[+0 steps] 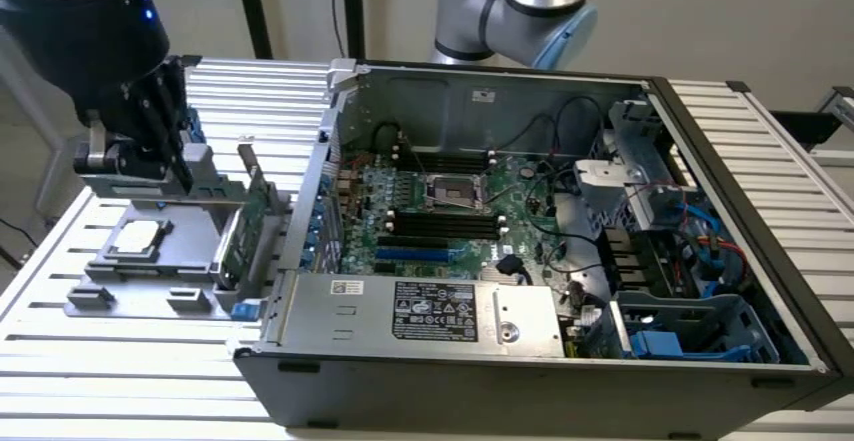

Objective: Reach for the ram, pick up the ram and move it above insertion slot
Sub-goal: 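Pick up the ram and move it above insertion slot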

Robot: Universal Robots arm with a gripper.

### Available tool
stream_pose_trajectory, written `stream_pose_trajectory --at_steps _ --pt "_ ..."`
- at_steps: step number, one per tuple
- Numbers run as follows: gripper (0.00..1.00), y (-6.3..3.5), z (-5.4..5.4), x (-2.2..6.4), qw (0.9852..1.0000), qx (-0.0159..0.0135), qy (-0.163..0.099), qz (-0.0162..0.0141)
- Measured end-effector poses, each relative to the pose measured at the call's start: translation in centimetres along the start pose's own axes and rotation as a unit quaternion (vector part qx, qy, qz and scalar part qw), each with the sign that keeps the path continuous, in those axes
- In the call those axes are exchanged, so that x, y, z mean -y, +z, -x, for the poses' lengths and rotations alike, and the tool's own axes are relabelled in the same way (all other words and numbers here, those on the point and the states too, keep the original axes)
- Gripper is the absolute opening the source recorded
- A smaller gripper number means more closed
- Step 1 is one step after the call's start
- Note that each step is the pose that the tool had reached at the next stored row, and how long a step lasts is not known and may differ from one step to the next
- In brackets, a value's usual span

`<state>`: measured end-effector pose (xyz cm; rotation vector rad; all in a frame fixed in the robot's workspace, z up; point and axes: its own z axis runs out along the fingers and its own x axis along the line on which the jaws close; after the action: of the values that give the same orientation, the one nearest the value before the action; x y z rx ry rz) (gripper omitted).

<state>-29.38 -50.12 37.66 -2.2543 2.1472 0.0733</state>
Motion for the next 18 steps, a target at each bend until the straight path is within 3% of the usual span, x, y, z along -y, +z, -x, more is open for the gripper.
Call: stream_pose_trajectory --at_steps 4,10,15,18 --pt "0.13 -1.33 0.2 1.20 1.0000 0.0000 0.000 0.0000" --pt "0.13 -1.94 0.4 3.13 1.0000 0.0012 0.000 0.0000" --pt "0.13 -1.99 0.3 5.37 1.0000 0.0079 0.000 -0.0004" --pt "0.13 -2.01 0.3 6.73 0.9999 0.0134 0.000 -0.0006"
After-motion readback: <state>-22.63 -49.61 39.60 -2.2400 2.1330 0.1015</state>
